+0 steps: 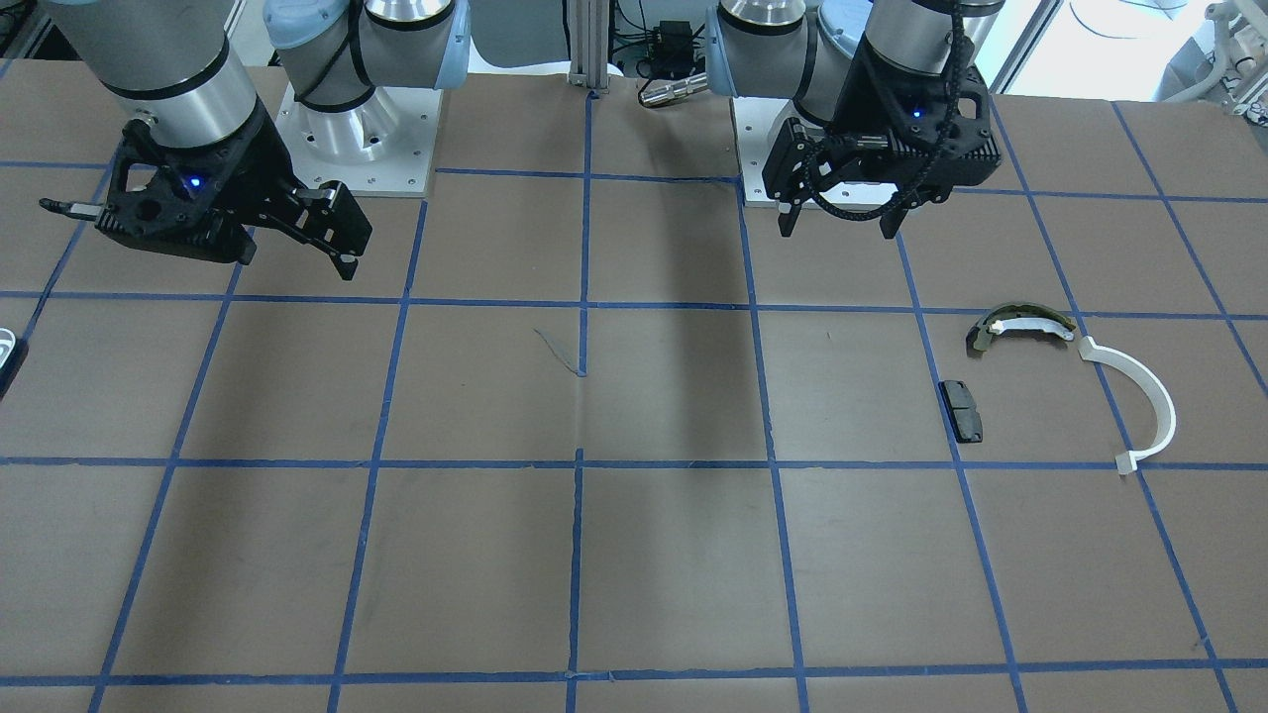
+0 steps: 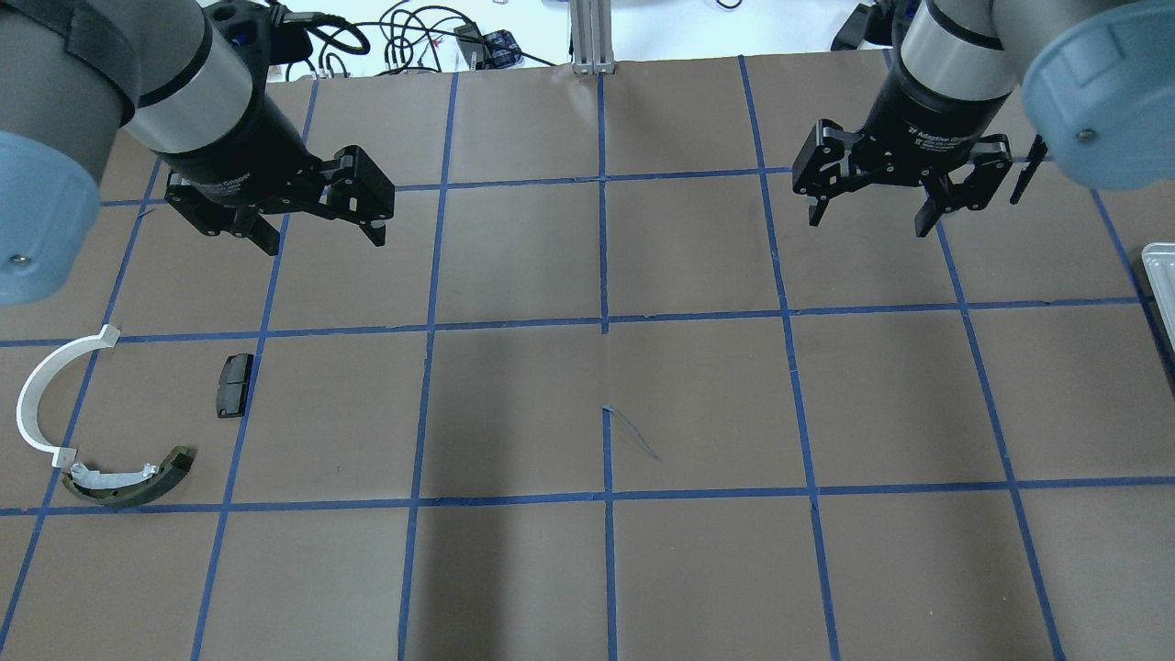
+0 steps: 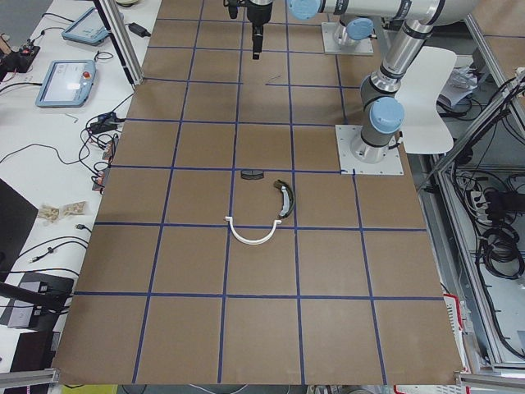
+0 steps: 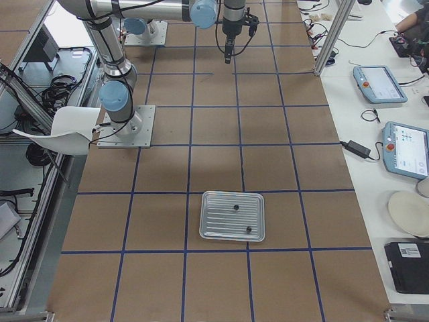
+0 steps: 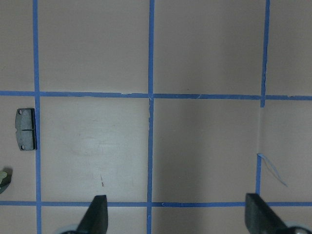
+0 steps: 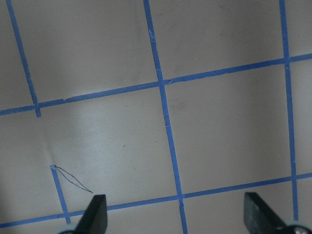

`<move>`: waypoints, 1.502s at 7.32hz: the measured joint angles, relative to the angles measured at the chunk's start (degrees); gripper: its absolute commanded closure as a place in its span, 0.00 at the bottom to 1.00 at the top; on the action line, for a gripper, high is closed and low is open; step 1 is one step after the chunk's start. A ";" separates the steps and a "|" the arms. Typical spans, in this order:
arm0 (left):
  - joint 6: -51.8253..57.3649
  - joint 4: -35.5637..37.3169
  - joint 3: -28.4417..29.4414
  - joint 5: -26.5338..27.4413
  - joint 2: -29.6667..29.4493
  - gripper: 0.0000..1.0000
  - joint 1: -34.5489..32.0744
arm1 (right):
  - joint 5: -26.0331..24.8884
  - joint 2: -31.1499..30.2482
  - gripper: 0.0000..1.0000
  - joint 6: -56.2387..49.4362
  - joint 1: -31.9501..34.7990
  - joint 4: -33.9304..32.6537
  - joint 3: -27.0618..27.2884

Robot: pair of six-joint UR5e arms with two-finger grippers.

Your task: Place bearing gear from tray to pile

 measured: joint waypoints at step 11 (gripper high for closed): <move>0.00 0.00 0.00 0.00 0.00 0.00 -0.02 | 0.29 -0.62 0.00 0.21 -0.26 1.53 0.66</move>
